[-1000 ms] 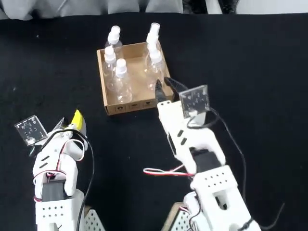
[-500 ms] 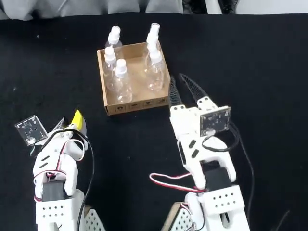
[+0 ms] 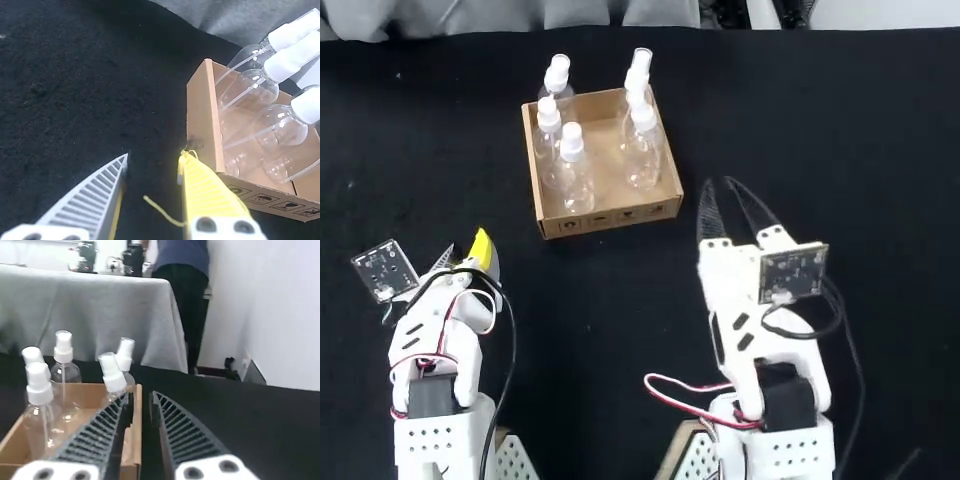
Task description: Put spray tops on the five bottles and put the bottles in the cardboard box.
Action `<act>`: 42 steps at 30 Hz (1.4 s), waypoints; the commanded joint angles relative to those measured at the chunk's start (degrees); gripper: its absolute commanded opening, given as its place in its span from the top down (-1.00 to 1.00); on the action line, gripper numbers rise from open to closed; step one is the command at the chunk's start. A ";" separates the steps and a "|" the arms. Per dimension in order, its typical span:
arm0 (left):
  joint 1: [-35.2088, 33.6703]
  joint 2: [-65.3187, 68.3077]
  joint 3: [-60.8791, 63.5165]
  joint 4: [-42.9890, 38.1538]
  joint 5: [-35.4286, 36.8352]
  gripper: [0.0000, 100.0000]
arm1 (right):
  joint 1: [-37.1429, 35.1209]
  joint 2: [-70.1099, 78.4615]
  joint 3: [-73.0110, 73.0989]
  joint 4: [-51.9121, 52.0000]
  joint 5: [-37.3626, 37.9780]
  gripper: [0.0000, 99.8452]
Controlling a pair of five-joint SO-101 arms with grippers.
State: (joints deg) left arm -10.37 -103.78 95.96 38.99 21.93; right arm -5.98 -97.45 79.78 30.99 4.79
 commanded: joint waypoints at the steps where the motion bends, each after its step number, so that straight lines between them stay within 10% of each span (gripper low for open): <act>1: -0.13 -0.18 1.45 -0.18 -0.53 0.70 | 2.81 -3.21 -4.00 3.60 -0.09 0.98; 42: -0.31 0.26 1.54 0.00 -0.53 0.70 | 13.54 -11.03 16.66 21.27 -0.53 0.98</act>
State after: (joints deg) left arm -10.37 -103.78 95.96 38.99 21.93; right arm 6.77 -102.99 96.66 50.95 4.79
